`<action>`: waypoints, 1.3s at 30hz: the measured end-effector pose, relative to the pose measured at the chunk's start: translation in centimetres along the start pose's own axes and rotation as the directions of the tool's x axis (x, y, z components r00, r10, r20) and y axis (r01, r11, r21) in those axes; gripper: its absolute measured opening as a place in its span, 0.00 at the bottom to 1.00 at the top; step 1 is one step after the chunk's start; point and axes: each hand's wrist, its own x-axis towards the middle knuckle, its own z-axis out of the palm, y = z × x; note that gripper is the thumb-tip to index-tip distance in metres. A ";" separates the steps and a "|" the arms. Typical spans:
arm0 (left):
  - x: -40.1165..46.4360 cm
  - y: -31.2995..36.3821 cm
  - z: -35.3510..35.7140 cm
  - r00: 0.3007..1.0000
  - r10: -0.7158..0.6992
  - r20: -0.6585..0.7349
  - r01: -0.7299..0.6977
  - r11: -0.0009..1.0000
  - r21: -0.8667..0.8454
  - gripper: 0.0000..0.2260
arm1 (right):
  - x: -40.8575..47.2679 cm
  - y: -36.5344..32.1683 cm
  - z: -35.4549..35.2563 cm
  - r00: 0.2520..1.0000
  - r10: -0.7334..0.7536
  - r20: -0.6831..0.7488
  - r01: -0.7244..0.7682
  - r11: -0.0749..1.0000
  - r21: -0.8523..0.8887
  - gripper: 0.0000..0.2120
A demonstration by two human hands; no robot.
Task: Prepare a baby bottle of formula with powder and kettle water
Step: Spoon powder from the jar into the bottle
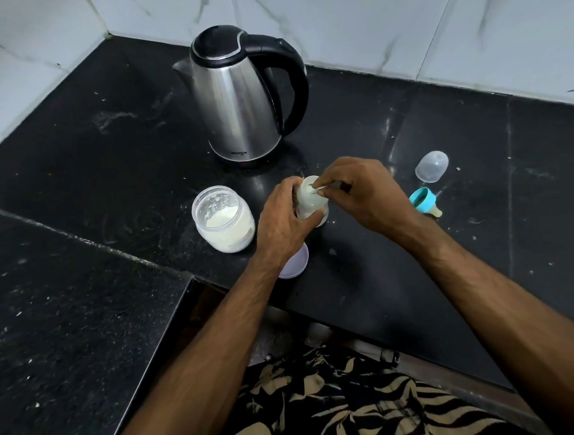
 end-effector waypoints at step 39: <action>0.0 0.2 -0.2 1.000 -0.014 0.000 0.014 1.000 0.007 0.23 | 0.0 -0.4 -0.6 0.999 0.008 -0.032 -0.008 1.000 0.007 0.07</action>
